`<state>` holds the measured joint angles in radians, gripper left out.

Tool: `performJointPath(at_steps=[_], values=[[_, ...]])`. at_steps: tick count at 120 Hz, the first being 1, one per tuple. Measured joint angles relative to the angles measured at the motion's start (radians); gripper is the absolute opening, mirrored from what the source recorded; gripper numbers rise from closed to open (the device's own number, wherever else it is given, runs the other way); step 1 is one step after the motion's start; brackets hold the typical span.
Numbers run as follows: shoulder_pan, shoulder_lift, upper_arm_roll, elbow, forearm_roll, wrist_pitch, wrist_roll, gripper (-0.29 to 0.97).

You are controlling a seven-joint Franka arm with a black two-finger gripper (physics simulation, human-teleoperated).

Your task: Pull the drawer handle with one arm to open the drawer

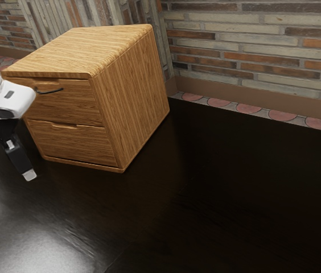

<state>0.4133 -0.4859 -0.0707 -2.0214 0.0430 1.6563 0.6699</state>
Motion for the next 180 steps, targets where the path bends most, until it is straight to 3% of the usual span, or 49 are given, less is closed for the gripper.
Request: performJointPath(at_steps=[39, 58, 82, 120, 141, 148, 161, 180], values=[[0.056, 0.013, 0.001, 0.043, -0.007, 0.012, 0.462, 0.68], [0.061, 0.029, -0.009, 0.051, -0.011, 0.014, 0.618, 0.68], [0.144, 0.058, -0.073, 0.085, -0.015, 0.015, 0.764, 0.68], [0.153, 0.082, -0.074, 0.095, -0.034, 0.034, 0.912, 0.68], [0.186, 0.106, -0.081, 0.097, -0.110, 0.090, 0.945, 0.68], [0.226, 0.122, -0.114, 0.101, -0.129, 0.117, 0.942, 0.68], [0.393, 0.178, -0.264, 0.172, -0.150, 0.153, 0.935, 0.68], [0.435, 0.240, -0.295, 0.250, -0.155, 0.182, 0.925, 0.68]])
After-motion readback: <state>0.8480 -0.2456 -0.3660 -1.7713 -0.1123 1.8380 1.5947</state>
